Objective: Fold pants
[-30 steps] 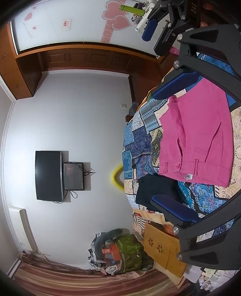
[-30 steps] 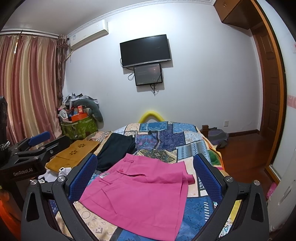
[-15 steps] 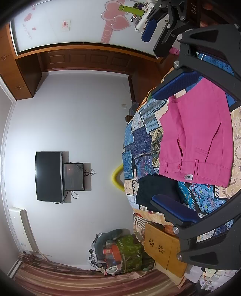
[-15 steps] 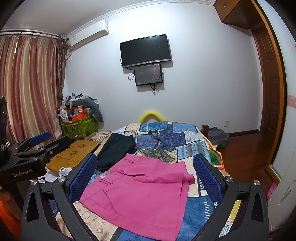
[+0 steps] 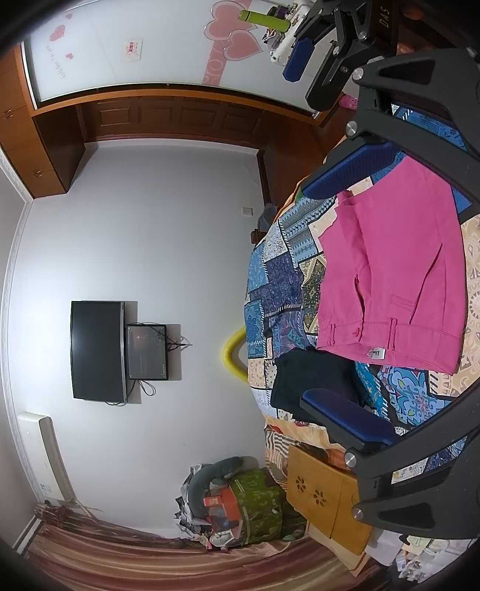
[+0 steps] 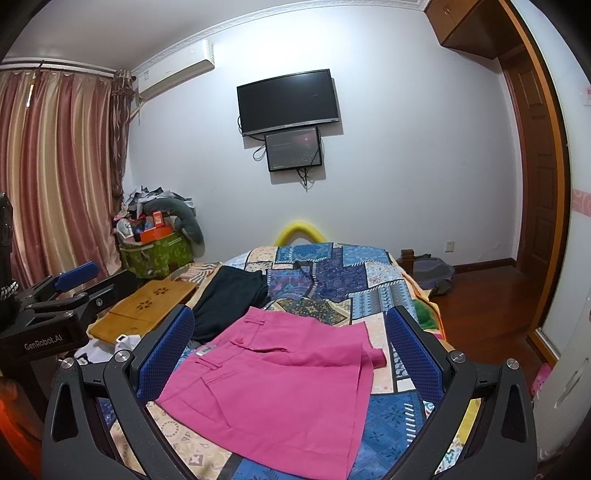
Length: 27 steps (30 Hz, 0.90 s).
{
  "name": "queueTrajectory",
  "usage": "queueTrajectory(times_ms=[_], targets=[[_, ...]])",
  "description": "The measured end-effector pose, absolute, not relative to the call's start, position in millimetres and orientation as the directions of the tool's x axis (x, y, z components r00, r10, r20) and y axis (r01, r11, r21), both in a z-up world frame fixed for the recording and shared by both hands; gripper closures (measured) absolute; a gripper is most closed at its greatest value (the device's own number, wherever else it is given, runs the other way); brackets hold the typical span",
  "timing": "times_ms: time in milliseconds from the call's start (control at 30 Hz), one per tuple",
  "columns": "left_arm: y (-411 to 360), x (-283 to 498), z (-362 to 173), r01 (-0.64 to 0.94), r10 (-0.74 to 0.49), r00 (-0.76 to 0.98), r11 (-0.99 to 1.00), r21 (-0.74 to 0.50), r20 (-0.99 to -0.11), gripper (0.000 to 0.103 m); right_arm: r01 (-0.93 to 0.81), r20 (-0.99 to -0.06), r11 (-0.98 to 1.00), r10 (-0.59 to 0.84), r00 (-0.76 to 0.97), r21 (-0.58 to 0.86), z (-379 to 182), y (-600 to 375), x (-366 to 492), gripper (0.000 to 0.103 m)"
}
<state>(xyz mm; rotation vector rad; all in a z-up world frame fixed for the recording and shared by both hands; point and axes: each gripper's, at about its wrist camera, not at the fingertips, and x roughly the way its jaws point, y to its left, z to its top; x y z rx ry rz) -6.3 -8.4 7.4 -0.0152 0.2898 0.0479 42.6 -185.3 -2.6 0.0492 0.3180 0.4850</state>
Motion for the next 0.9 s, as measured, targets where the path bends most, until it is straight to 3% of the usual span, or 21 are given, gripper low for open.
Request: queueTrajectory(times_ms=[600,900], targets=[[-8.8,-2.3,6.4,-0.049,0.045,0.957,0.999,-0.004,-0.285,0.000,-0.446,-0.296,0.886,0.462,0.836,0.124,-2.3,-186.7,47.6,0.000],[-1.4,37.2,-7.1,-0.041,0.036,0.935,0.999,-0.008,-0.352,0.000,-0.436,-0.332,0.892,0.448,0.830,0.115,-11.8,-181.5,72.8,0.000]])
